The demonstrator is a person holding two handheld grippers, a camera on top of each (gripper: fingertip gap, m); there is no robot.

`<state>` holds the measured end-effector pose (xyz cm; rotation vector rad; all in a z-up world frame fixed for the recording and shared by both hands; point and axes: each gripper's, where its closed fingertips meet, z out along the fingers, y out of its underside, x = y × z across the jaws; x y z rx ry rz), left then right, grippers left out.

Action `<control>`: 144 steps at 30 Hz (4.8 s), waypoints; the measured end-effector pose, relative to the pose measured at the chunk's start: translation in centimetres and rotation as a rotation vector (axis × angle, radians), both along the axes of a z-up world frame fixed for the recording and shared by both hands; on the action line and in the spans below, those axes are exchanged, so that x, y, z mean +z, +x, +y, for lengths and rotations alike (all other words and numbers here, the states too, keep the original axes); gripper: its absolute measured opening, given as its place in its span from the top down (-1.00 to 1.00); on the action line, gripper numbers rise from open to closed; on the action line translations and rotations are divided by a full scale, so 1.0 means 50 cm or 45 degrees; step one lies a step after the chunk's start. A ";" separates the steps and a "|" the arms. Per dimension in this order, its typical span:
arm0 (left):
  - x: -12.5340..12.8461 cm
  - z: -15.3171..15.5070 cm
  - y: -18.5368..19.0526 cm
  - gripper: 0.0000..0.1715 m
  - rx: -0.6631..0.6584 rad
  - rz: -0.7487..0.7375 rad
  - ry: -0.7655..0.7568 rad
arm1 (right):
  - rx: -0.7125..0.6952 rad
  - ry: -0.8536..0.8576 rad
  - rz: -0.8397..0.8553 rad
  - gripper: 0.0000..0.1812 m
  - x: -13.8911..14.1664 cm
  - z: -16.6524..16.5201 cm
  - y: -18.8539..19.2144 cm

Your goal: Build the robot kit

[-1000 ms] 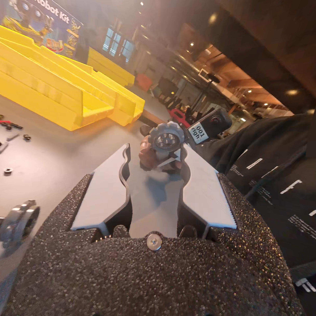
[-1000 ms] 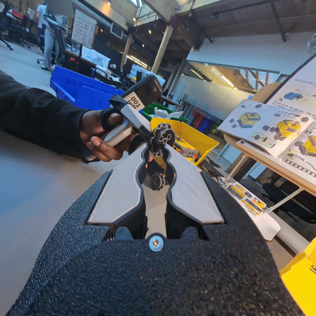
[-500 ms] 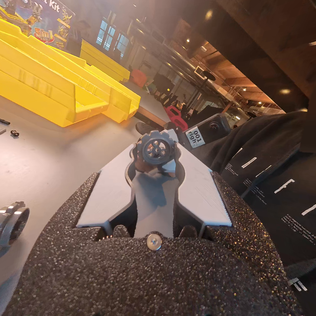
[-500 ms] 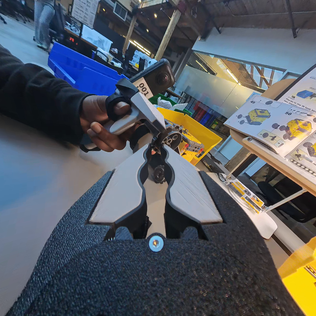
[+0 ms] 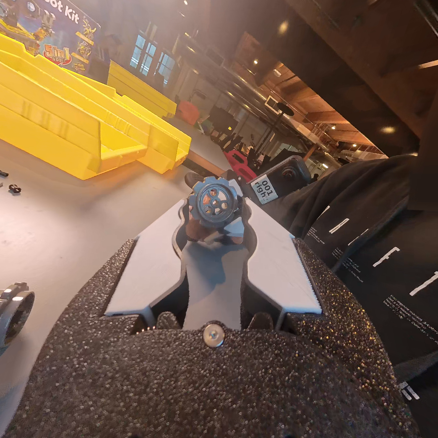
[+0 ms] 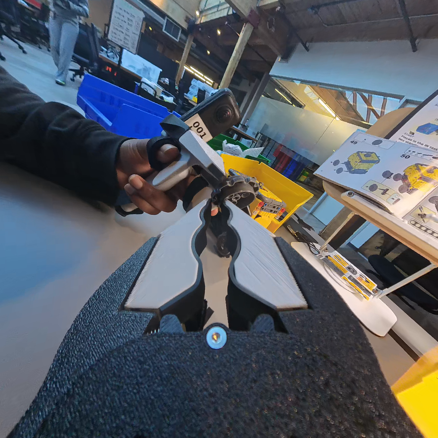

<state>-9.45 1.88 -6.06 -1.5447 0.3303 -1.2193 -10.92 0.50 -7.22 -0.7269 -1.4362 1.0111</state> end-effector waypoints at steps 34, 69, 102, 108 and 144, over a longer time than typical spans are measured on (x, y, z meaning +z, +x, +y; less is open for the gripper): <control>-0.127 0.043 -0.073 0.54 0.356 0.803 -0.064 | 0.014 -0.195 -1.085 0.51 -0.204 0.106 0.055; -0.080 0.045 -0.061 0.54 0.597 1.267 0.454 | 0.010 -0.865 -0.754 0.90 -0.107 0.121 -0.039; -0.110 0.046 -0.060 0.54 0.585 1.525 0.483 | 0.186 -1.187 -0.857 0.91 -0.128 0.097 -0.040; -0.111 0.045 -0.060 0.54 0.578 1.528 0.480 | 0.195 -1.206 -0.855 0.91 -0.127 0.098 -0.039; -0.152 0.033 -0.040 0.54 0.436 1.739 0.564 | 0.182 -0.917 -1.020 0.91 -0.160 0.092 -0.018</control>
